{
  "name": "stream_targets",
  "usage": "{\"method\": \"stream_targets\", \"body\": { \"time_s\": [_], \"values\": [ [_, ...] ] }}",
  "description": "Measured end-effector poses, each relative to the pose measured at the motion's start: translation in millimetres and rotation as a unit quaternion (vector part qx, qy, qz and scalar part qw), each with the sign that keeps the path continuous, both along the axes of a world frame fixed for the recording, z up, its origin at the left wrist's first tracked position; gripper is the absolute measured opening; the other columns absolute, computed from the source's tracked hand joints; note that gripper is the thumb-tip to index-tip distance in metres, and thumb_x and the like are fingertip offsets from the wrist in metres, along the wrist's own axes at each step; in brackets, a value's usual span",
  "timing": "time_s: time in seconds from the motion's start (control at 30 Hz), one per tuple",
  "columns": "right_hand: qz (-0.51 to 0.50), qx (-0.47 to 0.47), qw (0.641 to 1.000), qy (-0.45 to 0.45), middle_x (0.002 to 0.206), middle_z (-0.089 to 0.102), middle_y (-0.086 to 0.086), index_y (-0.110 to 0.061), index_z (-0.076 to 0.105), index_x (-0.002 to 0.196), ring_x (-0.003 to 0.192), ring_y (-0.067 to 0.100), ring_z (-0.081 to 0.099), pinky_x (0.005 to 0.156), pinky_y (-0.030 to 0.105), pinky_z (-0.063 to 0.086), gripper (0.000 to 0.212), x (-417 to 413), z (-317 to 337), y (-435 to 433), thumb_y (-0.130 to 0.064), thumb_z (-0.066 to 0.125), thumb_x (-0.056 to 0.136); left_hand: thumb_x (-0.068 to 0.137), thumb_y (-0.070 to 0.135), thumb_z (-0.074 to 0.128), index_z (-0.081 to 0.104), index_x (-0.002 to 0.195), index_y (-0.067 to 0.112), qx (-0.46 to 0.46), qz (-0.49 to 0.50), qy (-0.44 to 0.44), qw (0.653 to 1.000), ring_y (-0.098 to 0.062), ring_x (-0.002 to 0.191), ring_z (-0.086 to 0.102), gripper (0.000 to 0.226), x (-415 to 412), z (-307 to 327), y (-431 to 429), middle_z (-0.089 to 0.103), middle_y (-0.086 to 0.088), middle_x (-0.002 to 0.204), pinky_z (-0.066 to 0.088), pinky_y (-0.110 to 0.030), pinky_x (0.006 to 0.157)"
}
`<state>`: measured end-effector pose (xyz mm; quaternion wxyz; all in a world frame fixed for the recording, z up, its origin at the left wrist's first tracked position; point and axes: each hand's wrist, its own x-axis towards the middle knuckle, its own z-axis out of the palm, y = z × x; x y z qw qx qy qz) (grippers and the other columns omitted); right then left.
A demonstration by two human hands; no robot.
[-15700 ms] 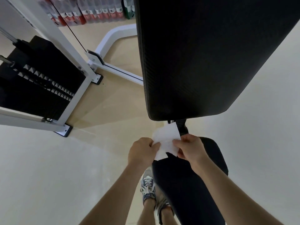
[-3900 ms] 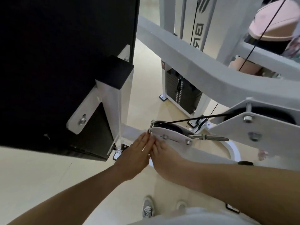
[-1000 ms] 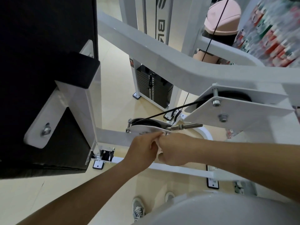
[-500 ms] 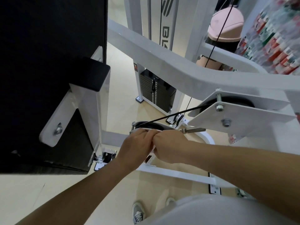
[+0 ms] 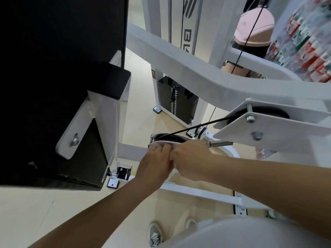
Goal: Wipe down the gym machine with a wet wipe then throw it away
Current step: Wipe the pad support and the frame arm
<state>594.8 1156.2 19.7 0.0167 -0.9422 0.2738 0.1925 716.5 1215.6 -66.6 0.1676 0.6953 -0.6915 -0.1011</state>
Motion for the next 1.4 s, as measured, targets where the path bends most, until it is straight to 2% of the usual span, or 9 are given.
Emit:
{"method": "stream_targets", "body": {
  "time_s": [0.3, 0.43, 0.57, 0.7, 0.87, 0.93, 1.03, 1.23, 1.4],
  "values": [
    [0.011, 0.000, 0.990, -0.140, 0.097, 0.069, 0.005, -0.010, 0.045, 0.132, 0.079, 0.025, 0.066, 0.055, 0.031, 0.038, 0.037, 17.5, -12.4, 1.2, -0.018, 0.042, 0.096, 0.097, 0.036, 0.053, 0.066, 0.109, 0.023, -0.019, 0.145, 0.138, 0.980, -0.014, 0.077, 0.061, 0.022, 25.7, 35.5, 7.6, 0.070, 0.001, 0.087, 0.039, -0.025, 0.060],
    [-0.039, 0.059, 0.975, -0.211, 0.098, 0.065, 0.008, -0.009, 0.035, 0.140, 0.075, 0.025, 0.054, 0.052, 0.028, 0.027, 0.049, 25.4, -15.8, -9.3, -0.021, 0.044, 0.093, 0.097, 0.025, 0.055, 0.065, 0.122, 0.022, 0.007, 0.181, 0.253, 0.950, -0.010, 0.104, 0.062, 0.028, 31.6, 42.5, -9.5, 0.068, 0.006, 0.112, 0.044, -0.013, 0.078],
    [-0.130, 0.185, 0.944, -0.240, 0.111, 0.065, 0.009, -0.009, 0.035, 0.140, 0.096, 0.027, 0.060, 0.071, 0.033, 0.045, 0.051, 21.4, -16.7, -6.1, -0.018, 0.045, 0.090, 0.099, 0.012, 0.048, 0.063, 0.128, 0.014, 0.031, 0.106, 0.219, 0.969, -0.010, 0.116, 0.056, 0.032, 31.3, 34.8, -22.8, 0.062, 0.004, 0.129, 0.032, 0.001, 0.085],
    [-0.075, 0.142, 0.977, -0.138, 0.106, 0.063, 0.005, -0.016, 0.053, 0.119, 0.088, 0.028, 0.060, 0.066, 0.032, 0.046, 0.029, -2.6, 4.6, 4.3, -0.022, 0.047, 0.091, 0.097, 0.018, 0.048, 0.071, 0.111, 0.020, 0.118, 0.144, 0.164, 0.969, -0.022, 0.092, 0.062, 0.028, 36.2, 34.7, -51.3, 0.071, -0.002, 0.100, 0.038, -0.020, 0.065],
    [0.075, -0.144, 0.984, -0.079, 0.079, 0.059, 0.007, -0.017, 0.069, 0.078, 0.072, 0.022, 0.053, 0.059, 0.032, 0.025, 0.036, -11.8, 12.2, 7.6, -0.007, 0.034, 0.075, 0.086, 0.003, 0.046, 0.071, 0.086, 0.025, 0.164, 0.158, 0.311, 0.923, -0.011, 0.058, 0.054, 0.034, 32.8, 44.2, -78.5, 0.064, 0.001, 0.071, 0.042, -0.018, 0.050],
    [0.068, -0.196, 0.978, -0.029, 0.108, 0.061, 0.020, -0.010, 0.072, 0.101, 0.103, 0.034, 0.055, 0.077, 0.040, 0.039, 0.041, -6.4, 14.0, 6.3, -0.015, 0.035, 0.085, 0.085, 0.007, 0.052, 0.067, 0.069, 0.018, 0.162, 0.136, 0.282, 0.936, -0.008, 0.055, 0.052, 0.025, 26.6, 43.7, -82.4, 0.062, -0.001, 0.066, 0.040, -0.017, 0.051],
    [0.032, -0.204, 0.976, 0.062, 0.137, 0.041, 0.029, 0.006, 0.040, 0.139, 0.131, 0.044, 0.034, 0.112, 0.058, 0.017, 0.050, -3.5, 12.3, 0.0, -0.024, 0.031, 0.101, 0.091, 0.018, 0.050, 0.058, 0.060, 0.013, 0.212, 0.113, 0.241, 0.940, -0.012, 0.057, 0.046, 0.033, 22.4, 42.5, -88.0, 0.054, 0.002, 0.057, 0.037, -0.026, 0.058],
    [-0.004, -0.151, 0.985, 0.087, 0.139, 0.039, 0.026, 0.005, 0.035, 0.141, 0.127, 0.039, 0.037, 0.108, 0.052, 0.024, 0.049, -9.0, 37.1, -8.9, -0.021, 0.034, 0.099, 0.100, 0.009, 0.036, 0.046, 0.066, 0.013, 0.365, -0.018, 0.162, 0.917, -0.014, 0.066, 0.042, 0.036, 1.5, 69.4, -104.0, 0.051, -0.002, 0.070, 0.035, -0.025, 0.062],
    [0.009, -0.162, 0.981, 0.108, 0.143, 0.036, 0.027, 0.009, 0.026, 0.144, 0.131, 0.041, 0.034, 0.112, 0.052, 0.021, 0.054, -10.3, 41.6, -9.4, -0.021, 0.031, 0.100, 0.101, 0.040, 0.039, 0.064, 0.069, 0.019, 0.260, 0.077, 0.172, 0.947, -0.018, 0.068, 0.055, 0.045, 15.1, 65.5, -76.2, 0.061, -0.004, 0.071, 0.040, -0.030, 0.063]
  ]
}}
